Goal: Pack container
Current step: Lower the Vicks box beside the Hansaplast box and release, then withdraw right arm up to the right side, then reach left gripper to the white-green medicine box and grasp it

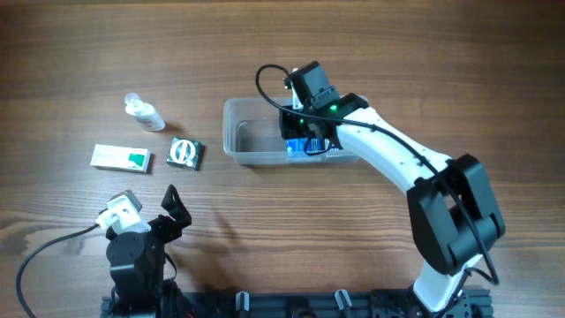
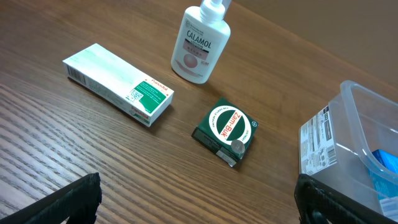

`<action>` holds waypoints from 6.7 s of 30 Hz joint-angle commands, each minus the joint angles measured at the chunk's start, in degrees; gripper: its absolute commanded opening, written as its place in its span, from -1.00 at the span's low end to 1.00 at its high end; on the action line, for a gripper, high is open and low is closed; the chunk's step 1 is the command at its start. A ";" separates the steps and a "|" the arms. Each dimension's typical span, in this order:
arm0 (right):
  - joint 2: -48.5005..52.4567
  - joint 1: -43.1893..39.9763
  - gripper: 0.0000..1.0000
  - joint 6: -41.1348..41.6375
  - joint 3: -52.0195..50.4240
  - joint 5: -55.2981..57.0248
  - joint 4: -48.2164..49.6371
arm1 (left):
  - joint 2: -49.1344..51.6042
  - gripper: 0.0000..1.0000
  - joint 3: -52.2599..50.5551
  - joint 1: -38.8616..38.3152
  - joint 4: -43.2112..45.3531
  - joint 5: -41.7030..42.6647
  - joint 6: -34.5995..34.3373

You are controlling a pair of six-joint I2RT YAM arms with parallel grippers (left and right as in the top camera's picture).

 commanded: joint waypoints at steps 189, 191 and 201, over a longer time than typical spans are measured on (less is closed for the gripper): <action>-23.76 -43.08 0.99 -0.24 4.46 -8.98 -21.90 | 108.10 0.82 57.35 20.24 -6.86 9.46 -28.70; -23.76 -43.08 0.99 -0.26 4.46 -8.98 -21.88 | 108.24 0.76 57.35 20.24 -6.67 9.46 -28.74; -23.76 -43.08 1.00 -0.24 4.46 -8.98 -21.90 | 107.69 0.11 57.37 20.24 -9.40 9.51 -27.23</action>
